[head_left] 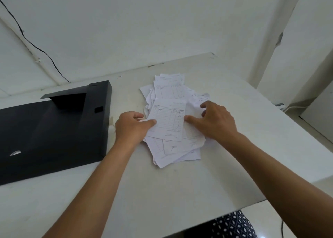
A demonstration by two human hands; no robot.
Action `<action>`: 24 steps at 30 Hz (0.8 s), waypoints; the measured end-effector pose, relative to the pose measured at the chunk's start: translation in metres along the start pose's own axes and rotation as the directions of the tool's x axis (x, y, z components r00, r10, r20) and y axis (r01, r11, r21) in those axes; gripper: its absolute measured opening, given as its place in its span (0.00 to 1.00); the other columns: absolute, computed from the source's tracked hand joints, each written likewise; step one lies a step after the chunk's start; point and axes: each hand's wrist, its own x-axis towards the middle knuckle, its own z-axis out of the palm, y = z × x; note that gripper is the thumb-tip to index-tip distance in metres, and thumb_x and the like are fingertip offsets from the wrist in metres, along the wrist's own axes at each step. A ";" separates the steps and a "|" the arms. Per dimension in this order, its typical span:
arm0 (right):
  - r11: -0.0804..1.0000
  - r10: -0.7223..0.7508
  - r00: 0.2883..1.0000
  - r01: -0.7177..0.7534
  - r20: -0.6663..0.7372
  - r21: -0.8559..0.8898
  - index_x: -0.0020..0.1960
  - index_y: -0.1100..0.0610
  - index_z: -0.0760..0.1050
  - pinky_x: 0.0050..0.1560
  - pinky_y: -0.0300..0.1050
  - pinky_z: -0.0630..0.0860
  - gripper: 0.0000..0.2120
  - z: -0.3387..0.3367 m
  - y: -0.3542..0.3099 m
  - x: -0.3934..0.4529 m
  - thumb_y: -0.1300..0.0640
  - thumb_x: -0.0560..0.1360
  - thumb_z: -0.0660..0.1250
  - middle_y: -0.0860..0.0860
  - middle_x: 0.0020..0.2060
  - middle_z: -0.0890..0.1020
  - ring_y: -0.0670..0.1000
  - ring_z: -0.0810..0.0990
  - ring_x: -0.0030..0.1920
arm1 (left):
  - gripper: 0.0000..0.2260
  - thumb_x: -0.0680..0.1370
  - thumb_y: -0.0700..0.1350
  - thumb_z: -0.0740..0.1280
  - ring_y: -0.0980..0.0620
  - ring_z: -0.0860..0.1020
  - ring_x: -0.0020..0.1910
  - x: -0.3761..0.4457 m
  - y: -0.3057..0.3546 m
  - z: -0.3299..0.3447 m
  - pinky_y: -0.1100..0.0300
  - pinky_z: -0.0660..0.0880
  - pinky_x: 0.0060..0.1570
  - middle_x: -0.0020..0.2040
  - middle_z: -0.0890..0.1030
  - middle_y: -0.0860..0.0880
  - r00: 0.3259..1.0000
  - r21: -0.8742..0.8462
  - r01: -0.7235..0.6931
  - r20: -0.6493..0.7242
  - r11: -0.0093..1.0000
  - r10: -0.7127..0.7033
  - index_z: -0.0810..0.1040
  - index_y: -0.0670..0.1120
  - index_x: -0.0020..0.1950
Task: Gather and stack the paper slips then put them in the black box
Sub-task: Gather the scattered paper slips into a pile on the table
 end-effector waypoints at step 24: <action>0.869 -0.128 0.986 0.059 0.108 0.492 0.63 0.49 0.77 0.56 0.52 0.82 0.18 -0.004 0.002 0.007 0.54 0.74 0.74 0.47 0.53 0.85 0.49 0.85 0.52 | 0.20 0.72 0.50 0.78 0.58 0.80 0.45 -0.007 0.011 0.022 0.62 0.76 0.47 0.47 0.82 0.55 0.993 -0.031 -0.087 0.071 0.996 0.089 0.81 0.47 0.61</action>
